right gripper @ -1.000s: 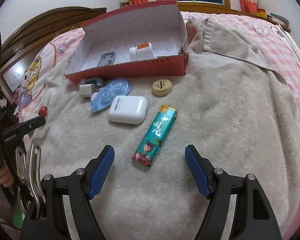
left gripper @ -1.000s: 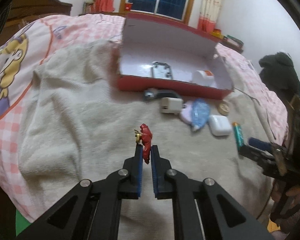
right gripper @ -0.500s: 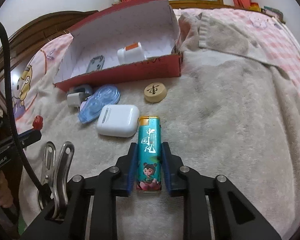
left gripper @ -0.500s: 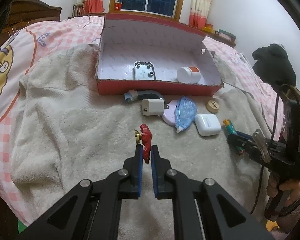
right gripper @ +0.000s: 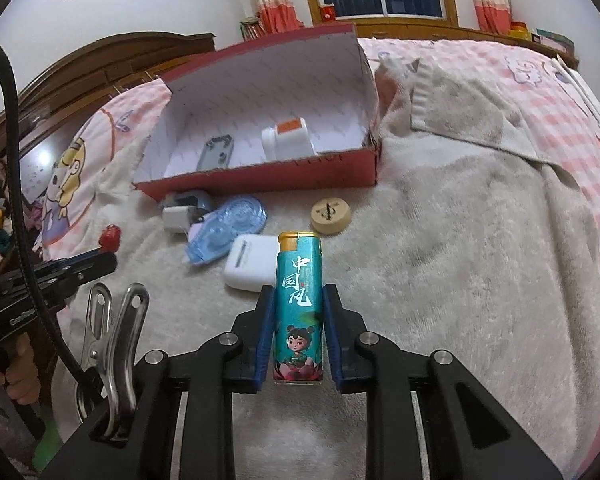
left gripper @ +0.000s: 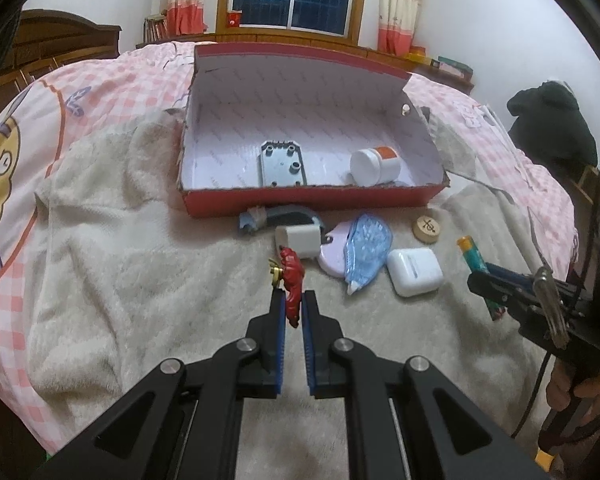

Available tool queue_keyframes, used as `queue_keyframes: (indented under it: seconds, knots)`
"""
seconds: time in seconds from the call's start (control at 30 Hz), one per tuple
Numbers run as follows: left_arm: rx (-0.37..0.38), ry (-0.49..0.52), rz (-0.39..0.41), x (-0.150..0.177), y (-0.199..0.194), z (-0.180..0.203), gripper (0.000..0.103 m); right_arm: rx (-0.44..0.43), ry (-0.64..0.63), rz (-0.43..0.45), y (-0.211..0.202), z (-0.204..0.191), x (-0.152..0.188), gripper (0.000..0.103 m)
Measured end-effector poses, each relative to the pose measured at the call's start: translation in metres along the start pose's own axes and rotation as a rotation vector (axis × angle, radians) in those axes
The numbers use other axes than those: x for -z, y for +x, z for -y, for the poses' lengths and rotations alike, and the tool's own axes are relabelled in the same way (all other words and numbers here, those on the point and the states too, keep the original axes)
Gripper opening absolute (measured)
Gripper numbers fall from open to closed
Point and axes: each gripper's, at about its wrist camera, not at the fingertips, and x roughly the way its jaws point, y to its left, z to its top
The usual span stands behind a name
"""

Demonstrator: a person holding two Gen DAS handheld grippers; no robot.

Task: Organize rigid objects
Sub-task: 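Grasp the green lighter with the right tool while the left tool holds the figurine, then carry the figurine and lighter into the box and open both tools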

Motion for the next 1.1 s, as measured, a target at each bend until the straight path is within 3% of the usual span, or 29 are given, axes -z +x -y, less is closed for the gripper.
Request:
queue_keyframes:
  seconds: [0.6, 1.1]
  knots:
    - [0.008, 0.017, 0.035, -0.06, 0.028, 0.012, 0.008, -0.027, -0.045, 0.041, 0.009, -0.001, -0.048, 0.024]
    - [-0.037, 0.021, 0.063, -0.102, 0.056, 0.005, 0.008, -0.019, -0.069, 0.1, 0.027, 0.0, -0.1, 0.024]
